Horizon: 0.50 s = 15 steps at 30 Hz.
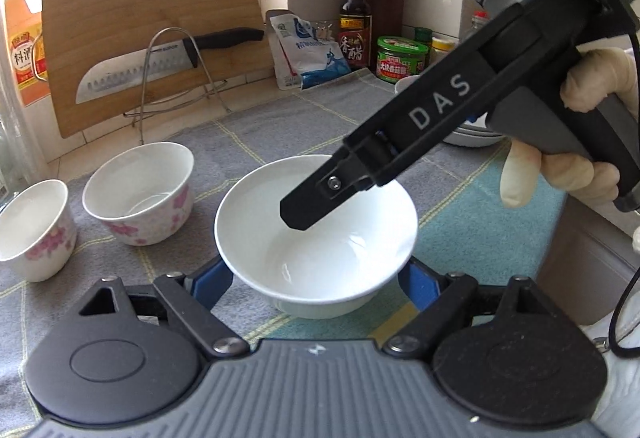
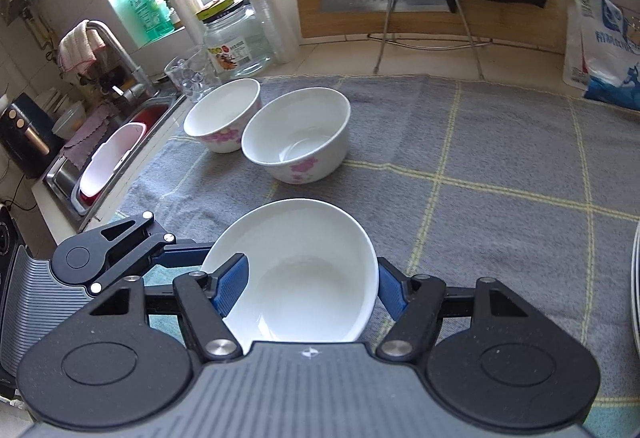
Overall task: Organize plates and bowls
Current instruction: 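Lift the held bowl with the right tool and carry it across the towel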
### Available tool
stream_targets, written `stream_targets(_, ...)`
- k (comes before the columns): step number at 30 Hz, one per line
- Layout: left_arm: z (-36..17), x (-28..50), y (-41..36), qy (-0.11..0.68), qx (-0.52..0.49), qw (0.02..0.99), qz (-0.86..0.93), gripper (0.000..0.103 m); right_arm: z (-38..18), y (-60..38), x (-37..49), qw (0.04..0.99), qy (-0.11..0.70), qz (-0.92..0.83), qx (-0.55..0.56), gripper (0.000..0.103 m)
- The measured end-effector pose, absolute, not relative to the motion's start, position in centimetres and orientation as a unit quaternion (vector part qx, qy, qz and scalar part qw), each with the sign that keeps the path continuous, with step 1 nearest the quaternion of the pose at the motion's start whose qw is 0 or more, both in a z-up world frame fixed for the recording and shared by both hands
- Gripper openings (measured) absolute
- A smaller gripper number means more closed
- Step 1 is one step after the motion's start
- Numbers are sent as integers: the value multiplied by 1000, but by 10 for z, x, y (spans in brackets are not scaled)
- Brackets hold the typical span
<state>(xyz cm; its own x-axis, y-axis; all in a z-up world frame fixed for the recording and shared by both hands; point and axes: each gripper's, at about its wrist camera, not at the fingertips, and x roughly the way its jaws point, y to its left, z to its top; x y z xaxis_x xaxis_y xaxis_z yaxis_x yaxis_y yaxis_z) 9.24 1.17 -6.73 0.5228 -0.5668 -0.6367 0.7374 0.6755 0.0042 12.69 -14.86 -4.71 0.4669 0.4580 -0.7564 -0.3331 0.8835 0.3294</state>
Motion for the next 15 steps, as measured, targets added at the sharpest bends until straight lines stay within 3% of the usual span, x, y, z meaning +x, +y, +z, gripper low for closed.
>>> stream_targets(15,-73,100,1,331,132,852,-385,89,-58,-160,126,850,471,224,70,73)
